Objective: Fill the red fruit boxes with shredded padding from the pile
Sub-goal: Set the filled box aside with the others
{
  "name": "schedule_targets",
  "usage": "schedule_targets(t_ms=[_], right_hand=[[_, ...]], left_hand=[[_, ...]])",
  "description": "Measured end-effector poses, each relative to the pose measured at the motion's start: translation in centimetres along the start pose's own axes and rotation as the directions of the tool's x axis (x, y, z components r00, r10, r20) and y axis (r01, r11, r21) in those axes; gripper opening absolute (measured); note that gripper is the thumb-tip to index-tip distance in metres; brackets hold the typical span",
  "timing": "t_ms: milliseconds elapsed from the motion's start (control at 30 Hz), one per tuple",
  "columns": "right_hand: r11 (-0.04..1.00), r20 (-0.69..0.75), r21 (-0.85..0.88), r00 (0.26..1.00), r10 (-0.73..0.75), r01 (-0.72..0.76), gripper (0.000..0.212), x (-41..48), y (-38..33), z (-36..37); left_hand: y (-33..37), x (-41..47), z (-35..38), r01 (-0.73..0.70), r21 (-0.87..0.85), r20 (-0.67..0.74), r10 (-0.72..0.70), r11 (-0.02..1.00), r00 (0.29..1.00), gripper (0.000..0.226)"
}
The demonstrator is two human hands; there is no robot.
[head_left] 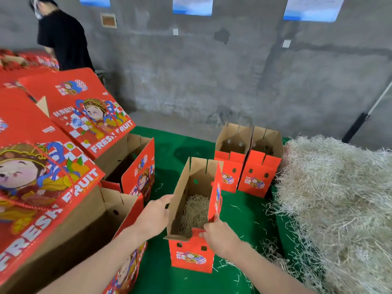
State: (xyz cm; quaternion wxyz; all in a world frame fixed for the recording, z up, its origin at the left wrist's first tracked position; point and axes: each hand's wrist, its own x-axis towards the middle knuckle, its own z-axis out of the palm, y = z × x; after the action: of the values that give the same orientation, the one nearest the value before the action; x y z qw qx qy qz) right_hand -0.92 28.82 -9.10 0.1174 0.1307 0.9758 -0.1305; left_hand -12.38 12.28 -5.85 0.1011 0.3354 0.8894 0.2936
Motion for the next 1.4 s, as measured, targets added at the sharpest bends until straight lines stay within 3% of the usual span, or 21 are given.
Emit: schedule_targets(t_ms=[167, 300, 433, 533, 667, 800, 967, 1033, 1200, 1267, 1400], right_hand=[[0.986, 0.05, -0.164, 0.999, -0.01, 0.018, 0.03, 6.3, 0.1, -3.0], [0.968, -0.003, -0.251, 1.0, 0.027, -0.027, 0.03, 12.1, -1.1, -3.9], [0.967, -0.077, -0.211, 0.989, 0.127, -0.141, 0.027, 19.0, -2.1, -5.8], [0.956, -0.139, -0.189, 0.97, 0.198, -0.223, 0.026, 24.1, -1.2, -7.5], [0.933, -0.17, -0.181, 0.944, 0.283, -0.312, 0.029, 29.1, 0.3, -9.0], [0.907, -0.207, -0.142, 0.908, 0.364, -0.396, 0.031, 32.2, 2.2, -10.2], [0.84, -0.235, 0.052, 0.81, 0.537, -0.541, 0.034, 33.2, 5.5, -11.2], [0.818, -0.227, 0.07, 0.79, 0.57, -0.571, 0.044, 32.9, 6.0, -11.3], [0.91, -0.417, 0.056, 0.819, 0.394, -0.41, 0.086, 30.6, 4.2, -10.0], [0.959, -0.473, 0.023, 0.842, 0.259, -0.282, 0.08, 28.9, 3.1, -9.1], [1.0, -0.449, -0.011, 0.894, 0.01, -0.016, 0.053, 24.1, 1.6, -7.2]], left_hand=[[-4.2, 3.6, -3.6, 0.015, 0.04, -0.176, -0.008, 0.999, 0.984, 0.039], [-7.7, 7.8, -6.5, 0.206, 0.077, -0.336, -0.169, 0.975, 0.926, 0.043], [-9.7, 11.3, -7.4, 0.363, -0.027, -0.253, -0.358, 0.931, 0.899, 0.056], [-10.8, 12.9, -6.9, 0.405, -0.072, -0.226, -0.41, 0.911, 0.883, 0.046], [-12.8, 14.4, -6.8, 0.392, -0.046, -0.196, -0.393, 0.919, 0.898, 0.025], [-14.1, 15.0, -7.2, 0.388, 0.066, -0.223, -0.365, 0.919, 0.904, 0.022], [-14.4, 15.1, -7.3, 0.384, 0.063, -0.21, -0.364, 0.921, 0.908, 0.021], [-14.3, 15.0, -7.2, 0.384, 0.029, -0.203, -0.37, 0.923, 0.906, 0.022], [-14.5, 15.0, -6.9, 0.432, -0.009, -0.2, -0.425, 0.902, 0.883, 0.015], [-14.5, 15.4, -7.0, 0.458, -0.048, -0.145, -0.459, 0.888, 0.876, 0.012], [-12.6, 15.9, -7.5, 0.461, -0.086, -0.129, -0.469, 0.883, 0.874, 0.015]])
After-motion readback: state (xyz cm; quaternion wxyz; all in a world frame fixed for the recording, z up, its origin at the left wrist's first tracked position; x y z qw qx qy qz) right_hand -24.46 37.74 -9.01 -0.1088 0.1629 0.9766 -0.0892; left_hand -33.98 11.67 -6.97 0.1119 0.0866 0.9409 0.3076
